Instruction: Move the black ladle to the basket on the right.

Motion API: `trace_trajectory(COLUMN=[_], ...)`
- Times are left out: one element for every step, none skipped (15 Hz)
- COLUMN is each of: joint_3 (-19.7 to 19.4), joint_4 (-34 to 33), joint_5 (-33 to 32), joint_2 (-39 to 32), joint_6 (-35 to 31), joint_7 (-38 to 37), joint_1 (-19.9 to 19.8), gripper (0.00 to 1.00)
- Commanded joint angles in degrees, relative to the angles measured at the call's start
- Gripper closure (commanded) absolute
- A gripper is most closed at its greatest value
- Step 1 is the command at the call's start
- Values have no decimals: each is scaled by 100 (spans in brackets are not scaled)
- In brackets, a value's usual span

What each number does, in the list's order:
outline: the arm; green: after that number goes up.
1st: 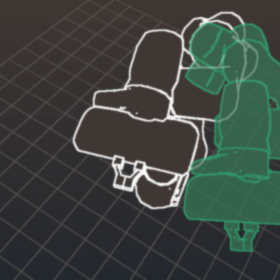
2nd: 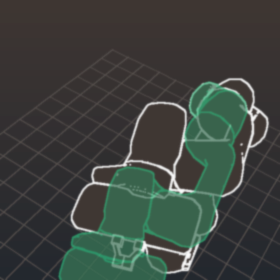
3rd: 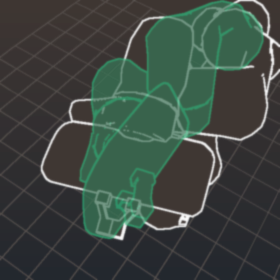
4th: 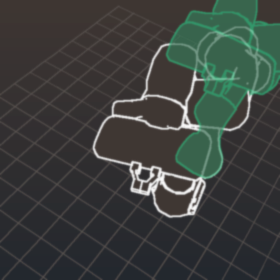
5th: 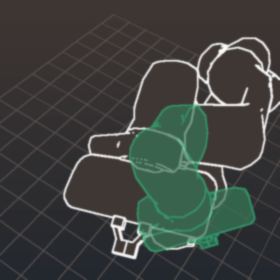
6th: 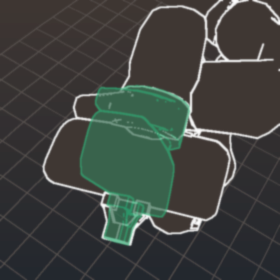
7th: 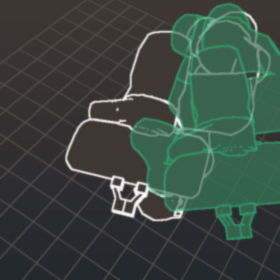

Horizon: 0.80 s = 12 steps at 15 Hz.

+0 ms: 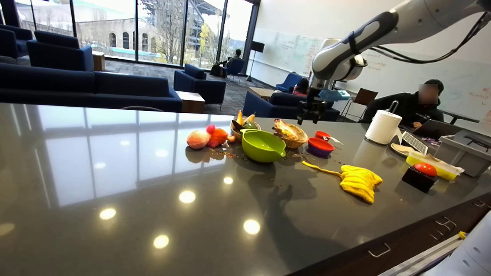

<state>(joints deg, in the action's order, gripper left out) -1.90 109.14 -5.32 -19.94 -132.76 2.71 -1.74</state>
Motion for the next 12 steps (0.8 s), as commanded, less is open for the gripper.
trace_trajectory(joint_3=[-54, -55, -90, -99, -89, -94, -94, -102, -111, -122, -152, -179], joint_4=[-1313, -1556, -1750, -1939, -2105, -2248, -2388, -2501, -2607, -2688, -2769, -2840], joint_5=[155, 212, 210, 277, 362, 430, 541, 644, 762, 870, 946, 1029], joint_2=[-913, -1073, -1209, -1316, -1419, -1507, -1593, -1661, -1740, -1813, -1892, -1974], joint_6=[481, 646, 748, 917, 1058, 1166, 1247, 1307, 1316, 1304, 1257, 1196], joint_7=[-731, -946, -1252, -1542, -1780, -2038, -2313, -2606, -2915, -3212, -3516, -3813], joint_1=[106, 126, 186, 230, 259, 302, 340, 385, 430, 476, 528, 573], gripper=[0, 0, 0, 0, 0, 0, 0, 0, 0, 0, 0, 0])
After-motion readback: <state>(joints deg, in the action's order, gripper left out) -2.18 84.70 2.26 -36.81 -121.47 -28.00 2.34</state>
